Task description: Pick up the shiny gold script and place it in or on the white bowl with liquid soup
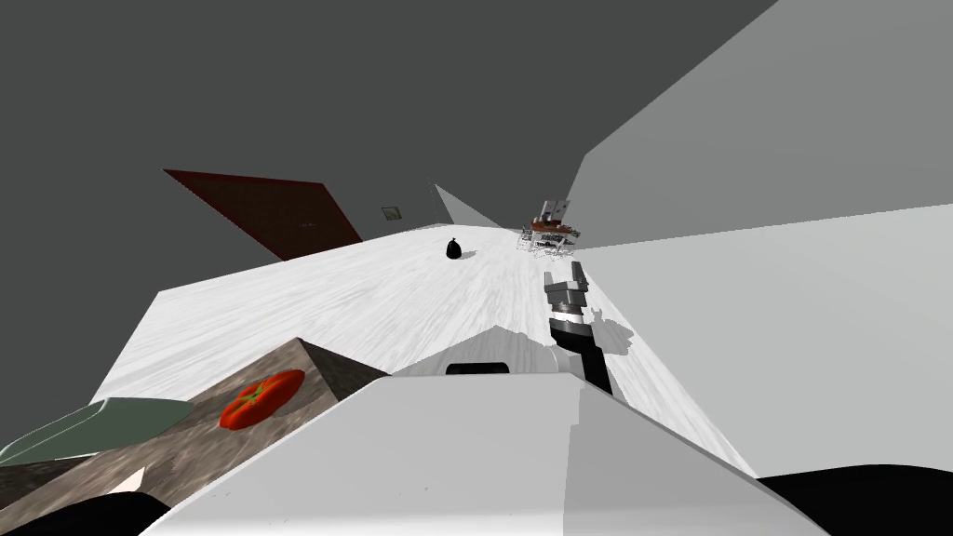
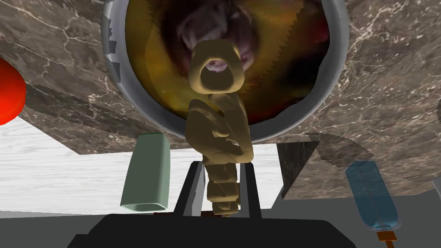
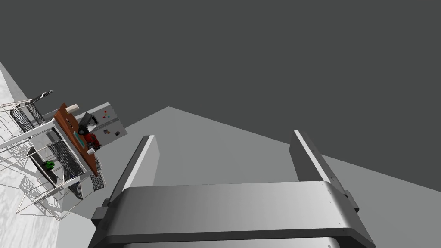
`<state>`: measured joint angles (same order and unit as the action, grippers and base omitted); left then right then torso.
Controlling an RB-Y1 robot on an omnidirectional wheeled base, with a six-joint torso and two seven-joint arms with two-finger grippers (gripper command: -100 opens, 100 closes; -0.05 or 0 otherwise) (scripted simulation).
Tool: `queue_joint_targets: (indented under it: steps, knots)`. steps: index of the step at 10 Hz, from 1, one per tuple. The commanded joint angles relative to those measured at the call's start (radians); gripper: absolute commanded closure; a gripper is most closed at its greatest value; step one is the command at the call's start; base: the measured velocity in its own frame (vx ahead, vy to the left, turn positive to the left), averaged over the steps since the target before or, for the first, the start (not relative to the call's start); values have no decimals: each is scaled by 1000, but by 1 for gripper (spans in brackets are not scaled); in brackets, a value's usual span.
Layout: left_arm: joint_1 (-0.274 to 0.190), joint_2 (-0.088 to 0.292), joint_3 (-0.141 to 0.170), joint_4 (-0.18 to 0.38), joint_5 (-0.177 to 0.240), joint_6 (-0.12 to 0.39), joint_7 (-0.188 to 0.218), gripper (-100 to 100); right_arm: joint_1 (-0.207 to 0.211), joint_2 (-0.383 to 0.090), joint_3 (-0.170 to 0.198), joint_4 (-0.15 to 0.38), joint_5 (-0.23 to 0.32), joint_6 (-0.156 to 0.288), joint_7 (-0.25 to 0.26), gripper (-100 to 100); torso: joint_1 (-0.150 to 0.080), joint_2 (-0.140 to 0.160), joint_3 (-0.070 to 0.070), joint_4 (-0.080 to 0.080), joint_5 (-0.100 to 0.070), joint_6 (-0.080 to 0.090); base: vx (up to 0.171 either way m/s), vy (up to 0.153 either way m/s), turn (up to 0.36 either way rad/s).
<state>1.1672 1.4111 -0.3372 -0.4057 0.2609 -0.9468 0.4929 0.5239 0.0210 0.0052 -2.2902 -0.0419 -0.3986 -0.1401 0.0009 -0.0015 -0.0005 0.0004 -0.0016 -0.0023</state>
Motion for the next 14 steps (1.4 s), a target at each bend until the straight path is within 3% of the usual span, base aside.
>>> queue_joint_targets:
  steps: [1,5,6,7,8,9,10,11,13,14]
  knots:
    - [0,0,0,0,0,0,0,-100,0,0,0,0,0,0,0,0,0,0,0,0,0,0,0,0,0]
    - [0,0,0,0,0,0,0,-100,0,0,0,0,0,0,0,0,-1,-1,-1,0,0,0,0,0,0]
    - [0,0,0,0,0,0,0,0,0,0,0,0,0,0,0,0,-1,-1,-1,0,0,0,0,0,0]
    - [30,21,-42,-26,50,-8,-17,-100,0,0,0,0,0,0,0,0,-1,-1,-1,0,0,0,-19,-1,-68]
    - [30,21,-42,-26,76,-8,-17,-100,0,0,0,0,0,0,0,0,-1,0,0,0,-1,0,-22,3,-47]
    - [61,42,-85,-53,109,-17,-34,-100,0,0,0,0,0,0,0,0,-1,0,0,0,0,0,-27,4,-62]
    - [61,42,-85,-53,152,-17,-34,-100,0,0,0,0,0,0,0,0,-1,1,0,0,0,0,-29,0,-34]
    - [91,63,-120,-80,185,-25,-51,-100,0,0,0,0,0,0,0,0,-1,1,0,0,0,0,-36,-4,-64]
    - [91,63,-127,-80,236,-25,-51,-100,0,0,0,0,0,0,0,0,-1,1,0,0,0,0,-18,-2,-20]
    - [122,84,-169,-107,261,-33,-68,-100,0,0,0,0,0,0,0,0,-1,0,0,0,0,0,-18,0,-61]
